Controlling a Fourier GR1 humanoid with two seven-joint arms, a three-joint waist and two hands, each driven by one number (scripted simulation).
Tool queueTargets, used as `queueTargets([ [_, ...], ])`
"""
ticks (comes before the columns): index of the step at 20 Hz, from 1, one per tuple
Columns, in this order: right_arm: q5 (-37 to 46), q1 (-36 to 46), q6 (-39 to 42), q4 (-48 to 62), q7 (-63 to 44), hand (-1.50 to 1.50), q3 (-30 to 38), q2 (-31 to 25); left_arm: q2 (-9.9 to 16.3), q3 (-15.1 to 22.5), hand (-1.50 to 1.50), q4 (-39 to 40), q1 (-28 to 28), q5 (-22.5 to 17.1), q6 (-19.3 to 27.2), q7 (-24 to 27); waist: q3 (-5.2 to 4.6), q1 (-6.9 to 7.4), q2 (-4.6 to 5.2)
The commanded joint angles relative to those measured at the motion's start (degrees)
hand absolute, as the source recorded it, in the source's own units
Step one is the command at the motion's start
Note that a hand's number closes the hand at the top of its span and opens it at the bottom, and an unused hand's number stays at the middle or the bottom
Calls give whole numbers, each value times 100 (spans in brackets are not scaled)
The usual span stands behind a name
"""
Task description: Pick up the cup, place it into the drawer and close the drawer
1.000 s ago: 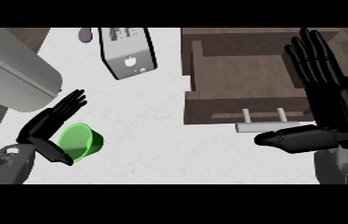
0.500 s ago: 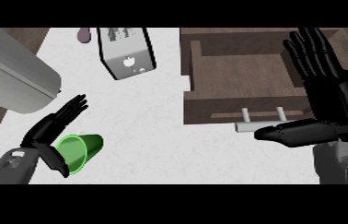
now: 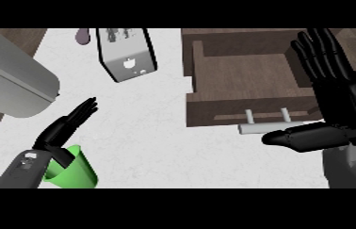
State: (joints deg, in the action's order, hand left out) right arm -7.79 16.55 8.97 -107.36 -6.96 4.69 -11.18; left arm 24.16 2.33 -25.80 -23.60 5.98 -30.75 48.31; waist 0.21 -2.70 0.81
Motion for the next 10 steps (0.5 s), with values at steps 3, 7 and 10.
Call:
queueTargets([
  [3, 24, 42, -22, -8, -36, -150, -3, 0, -220, 153, -150, 320, -98, 11, -837, 1133, -70, -14, 30],
  [7, -81, 80, 91, 38, -30, -150, 121, -127, -303, 289, -150, 460, -47, 12, -1002, 1299, -73, -27, 53],
  [10, -153, -47, 168, 70, -64, -150, 182, -186, -508, 355, -150, 475, -270, -156, -1502, 983, -58, -35, 21],
])
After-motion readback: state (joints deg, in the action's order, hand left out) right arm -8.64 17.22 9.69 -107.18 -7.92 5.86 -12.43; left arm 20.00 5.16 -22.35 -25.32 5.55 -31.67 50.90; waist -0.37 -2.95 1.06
